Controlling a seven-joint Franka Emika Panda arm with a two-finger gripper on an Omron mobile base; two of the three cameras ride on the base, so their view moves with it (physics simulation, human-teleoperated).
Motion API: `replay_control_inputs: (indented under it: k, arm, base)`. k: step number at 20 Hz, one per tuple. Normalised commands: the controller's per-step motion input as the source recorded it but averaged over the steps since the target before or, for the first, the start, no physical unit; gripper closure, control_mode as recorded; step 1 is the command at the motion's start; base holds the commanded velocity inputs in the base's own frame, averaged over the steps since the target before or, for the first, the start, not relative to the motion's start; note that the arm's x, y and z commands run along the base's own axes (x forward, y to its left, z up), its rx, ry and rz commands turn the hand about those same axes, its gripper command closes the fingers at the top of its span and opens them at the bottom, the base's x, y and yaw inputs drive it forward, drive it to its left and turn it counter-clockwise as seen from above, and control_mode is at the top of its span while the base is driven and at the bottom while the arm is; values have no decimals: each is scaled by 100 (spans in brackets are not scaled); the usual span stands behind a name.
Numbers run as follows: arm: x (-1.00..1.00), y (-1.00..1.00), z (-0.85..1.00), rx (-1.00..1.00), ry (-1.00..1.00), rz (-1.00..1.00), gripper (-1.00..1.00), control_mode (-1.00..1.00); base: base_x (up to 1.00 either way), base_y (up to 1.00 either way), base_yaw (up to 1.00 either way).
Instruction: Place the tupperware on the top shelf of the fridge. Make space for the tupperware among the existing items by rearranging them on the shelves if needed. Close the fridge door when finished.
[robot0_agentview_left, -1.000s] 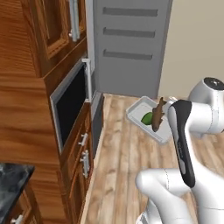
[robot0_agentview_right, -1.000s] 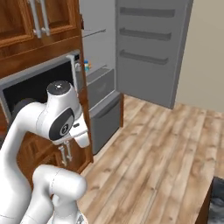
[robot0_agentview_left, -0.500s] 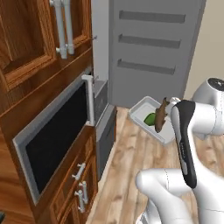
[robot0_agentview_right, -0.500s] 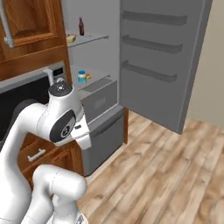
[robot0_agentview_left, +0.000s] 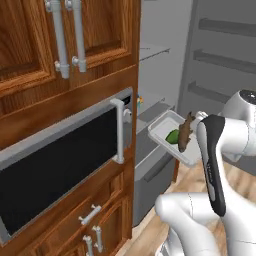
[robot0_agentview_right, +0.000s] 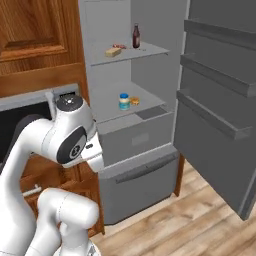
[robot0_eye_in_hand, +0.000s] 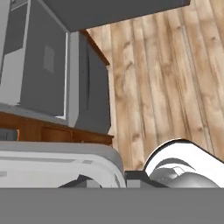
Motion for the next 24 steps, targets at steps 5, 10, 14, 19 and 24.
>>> replay_control_inputs:
  k: [5, 10, 14, 19, 24]
  arm:
    - [0, 0, 0, 0, 0, 0, 100, 100]
    - [0, 0, 0, 0, 0, 0, 100, 100]
    - [0, 0, 0, 0, 0, 0, 100, 100]
    - [0, 0, 0, 0, 0, 0, 100, 100]
    - [0, 0, 0, 0, 0, 0, 100, 100]
  base:
    - [18, -100, 31]
    - [56, -41, 5]
    - [67, -17, 26]
    - [58, -23, 40]
    - [45, -43, 43]
